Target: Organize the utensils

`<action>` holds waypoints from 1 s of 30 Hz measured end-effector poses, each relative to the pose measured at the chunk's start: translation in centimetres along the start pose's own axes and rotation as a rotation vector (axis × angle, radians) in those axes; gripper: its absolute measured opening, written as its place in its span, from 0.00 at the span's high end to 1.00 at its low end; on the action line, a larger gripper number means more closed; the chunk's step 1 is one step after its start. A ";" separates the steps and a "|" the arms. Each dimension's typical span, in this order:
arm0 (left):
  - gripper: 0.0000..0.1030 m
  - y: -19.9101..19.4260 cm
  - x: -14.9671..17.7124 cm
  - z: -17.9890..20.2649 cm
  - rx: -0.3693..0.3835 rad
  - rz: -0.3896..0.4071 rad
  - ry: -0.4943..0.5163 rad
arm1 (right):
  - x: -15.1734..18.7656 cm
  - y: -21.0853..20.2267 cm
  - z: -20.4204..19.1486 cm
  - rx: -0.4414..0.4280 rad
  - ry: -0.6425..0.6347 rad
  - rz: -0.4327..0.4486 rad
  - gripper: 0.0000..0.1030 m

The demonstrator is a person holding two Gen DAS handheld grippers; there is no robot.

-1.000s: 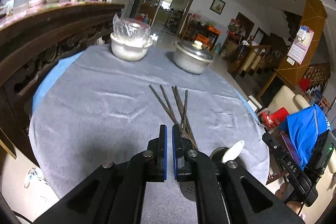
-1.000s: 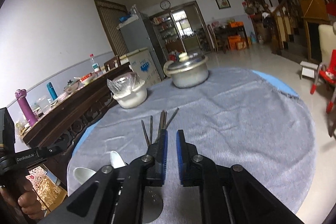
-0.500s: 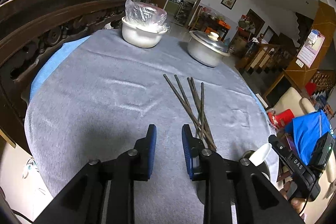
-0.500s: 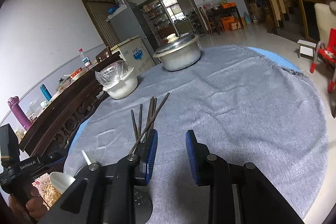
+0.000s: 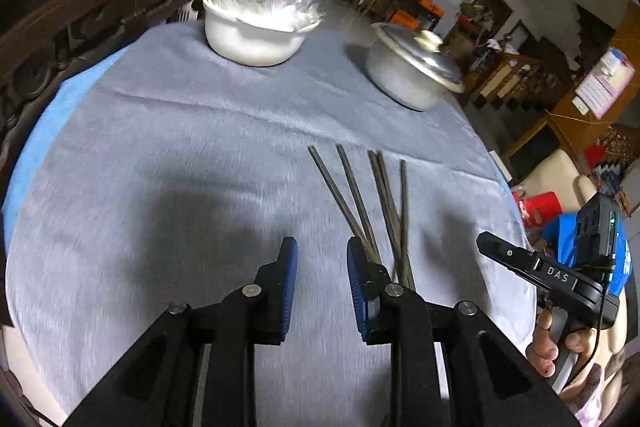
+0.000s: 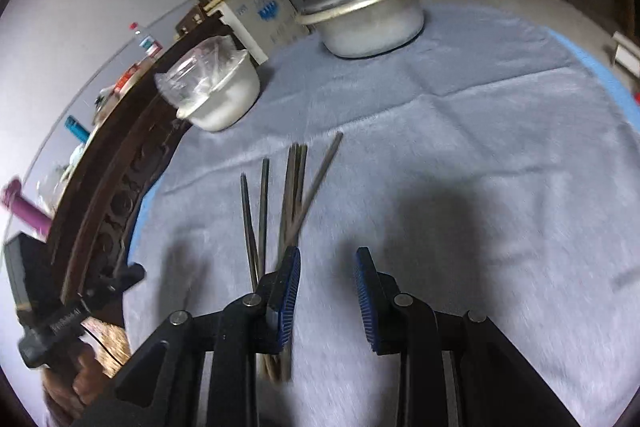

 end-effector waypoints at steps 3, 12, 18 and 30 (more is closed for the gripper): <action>0.75 2.2 -1.9 0.1 -0.003 -0.053 -0.039 | -2.5 2.6 -0.1 0.000 0.061 -0.054 0.71; 0.71 9.3 -4.9 -0.9 -0.039 -0.268 -0.256 | -7.0 8.0 -0.2 0.133 0.106 -0.165 0.71; 0.71 12.1 -5.9 -0.2 -0.104 -0.340 -0.265 | -7.9 10.5 0.2 0.190 0.116 -0.242 0.72; 0.70 14.4 -5.8 0.8 -0.152 -0.405 -0.276 | -8.3 14.1 -1.1 0.343 0.019 -0.308 0.80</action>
Point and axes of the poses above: each gripper's, at about its wrist camera, not at the fingertips, and y roughly the way its jaws point, z to its right, x to its underside, the point moved 3 cm from there along y, roughly the way its jaws point, and after that the axes turned 6 degrees about z, right-handed, at the moved point
